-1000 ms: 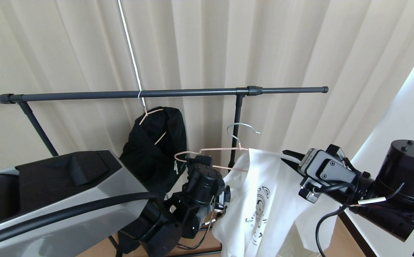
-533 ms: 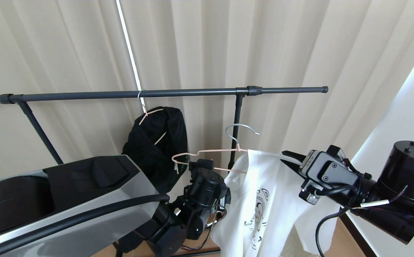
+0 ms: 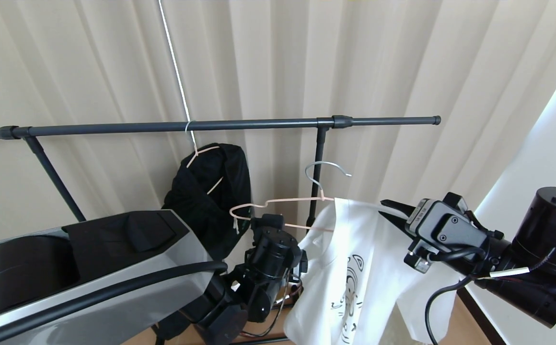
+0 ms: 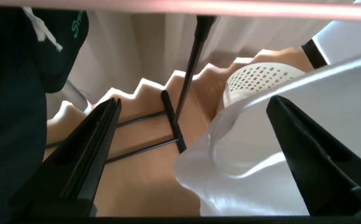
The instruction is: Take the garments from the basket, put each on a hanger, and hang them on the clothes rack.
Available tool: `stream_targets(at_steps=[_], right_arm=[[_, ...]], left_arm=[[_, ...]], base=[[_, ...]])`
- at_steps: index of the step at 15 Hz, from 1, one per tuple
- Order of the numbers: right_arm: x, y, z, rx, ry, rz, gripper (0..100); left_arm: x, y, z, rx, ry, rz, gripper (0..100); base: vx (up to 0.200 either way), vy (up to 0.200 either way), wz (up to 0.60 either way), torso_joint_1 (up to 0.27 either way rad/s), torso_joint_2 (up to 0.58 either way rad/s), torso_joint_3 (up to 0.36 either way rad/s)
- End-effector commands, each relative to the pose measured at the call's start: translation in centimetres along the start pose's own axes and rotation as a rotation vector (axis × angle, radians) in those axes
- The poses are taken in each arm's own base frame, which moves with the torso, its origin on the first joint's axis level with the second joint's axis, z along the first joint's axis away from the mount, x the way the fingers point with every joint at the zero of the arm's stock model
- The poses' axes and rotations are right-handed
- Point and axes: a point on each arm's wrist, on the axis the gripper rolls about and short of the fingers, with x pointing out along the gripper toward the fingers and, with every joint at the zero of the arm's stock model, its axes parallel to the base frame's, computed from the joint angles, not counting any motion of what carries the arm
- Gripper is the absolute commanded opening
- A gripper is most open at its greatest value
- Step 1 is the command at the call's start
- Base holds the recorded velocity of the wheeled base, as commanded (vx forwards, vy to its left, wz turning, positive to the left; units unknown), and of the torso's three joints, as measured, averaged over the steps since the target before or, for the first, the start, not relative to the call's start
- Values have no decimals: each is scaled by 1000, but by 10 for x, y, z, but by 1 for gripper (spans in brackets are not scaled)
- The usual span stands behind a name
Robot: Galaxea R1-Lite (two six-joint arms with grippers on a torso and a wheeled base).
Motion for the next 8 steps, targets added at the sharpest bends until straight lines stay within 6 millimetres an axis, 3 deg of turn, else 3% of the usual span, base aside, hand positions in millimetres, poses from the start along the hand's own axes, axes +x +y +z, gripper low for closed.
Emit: stream_targets(at_steps=[1, 3, 4, 8], right_arm=[[-2, -3, 1, 0, -6, -13, 0], [-3, -3, 2, 0, -6, -13, 0], [-3, -4, 1, 0, -4, -16, 0], [-2, -4, -2, 1, 9, -16, 0]], left_arm=[[1, 2, -8, 13, 24, 8, 100], [0, 5, -12, 18, 33, 19, 100], [0, 6, -10, 14, 22, 20, 0], [-3, 13, 6, -7, -53, 66, 0]], base=[[0, 0, 0, 0, 0, 0], [0, 0, 0, 0, 0, 0], [0, 0, 0, 0, 0, 0], [0, 0, 0, 0, 0, 0]])
